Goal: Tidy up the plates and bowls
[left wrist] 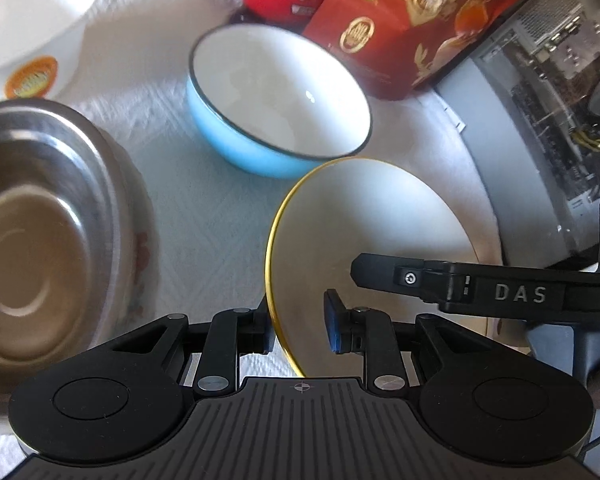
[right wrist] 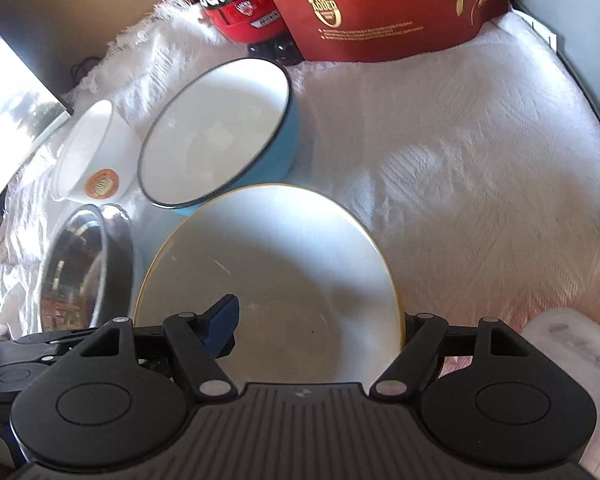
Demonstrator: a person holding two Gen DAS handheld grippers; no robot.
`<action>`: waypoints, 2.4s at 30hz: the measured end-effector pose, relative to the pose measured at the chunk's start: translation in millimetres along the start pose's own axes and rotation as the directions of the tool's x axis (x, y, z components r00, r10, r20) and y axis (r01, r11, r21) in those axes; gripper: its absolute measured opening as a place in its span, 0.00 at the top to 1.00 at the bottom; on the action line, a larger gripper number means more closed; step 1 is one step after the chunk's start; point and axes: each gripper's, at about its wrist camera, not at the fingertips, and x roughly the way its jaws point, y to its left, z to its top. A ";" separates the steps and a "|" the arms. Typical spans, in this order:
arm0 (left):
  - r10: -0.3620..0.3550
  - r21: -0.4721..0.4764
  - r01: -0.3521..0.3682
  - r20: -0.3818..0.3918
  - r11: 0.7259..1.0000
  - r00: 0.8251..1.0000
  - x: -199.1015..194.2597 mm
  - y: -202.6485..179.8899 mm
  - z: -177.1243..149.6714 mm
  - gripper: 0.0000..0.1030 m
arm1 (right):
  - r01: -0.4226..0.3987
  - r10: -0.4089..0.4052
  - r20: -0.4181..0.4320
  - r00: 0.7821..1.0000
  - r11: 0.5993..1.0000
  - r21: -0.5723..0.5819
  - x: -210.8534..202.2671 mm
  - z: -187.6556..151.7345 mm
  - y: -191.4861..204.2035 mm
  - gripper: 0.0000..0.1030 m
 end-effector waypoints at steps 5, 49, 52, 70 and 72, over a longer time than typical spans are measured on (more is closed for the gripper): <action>-0.011 -0.003 0.011 0.046 1.000 0.999 -42.9 5.6 2.1 0.74 | -0.042 0.043 0.045 0.998 0.999 -0.028 -30.2 -1.8 30.3 0.27; 0.005 0.049 -0.002 -0.077 0.999 0.997 -41.9 31.4 -5.0 0.78 | 0.079 -0.079 0.051 0.996 0.997 0.004 -2.8 -17.6 34.2 0.26; -0.043 0.035 0.045 -0.059 0.998 0.997 -52.1 41.8 -2.7 0.79 | 0.110 -0.111 0.062 0.992 0.994 0.024 -7.2 -18.7 38.2 0.24; -0.124 -0.001 0.124 0.087 0.992 0.988 -82.6 75.6 70.1 0.79 | 0.307 -0.313 0.239 0.919 0.950 0.065 -63.9 14.0 79.5 0.04; -0.113 0.019 0.112 0.086 0.994 0.990 -74.9 70.3 85.4 0.79 | 0.292 -0.301 0.224 0.927 0.954 0.070 -58.0 27.4 73.1 0.03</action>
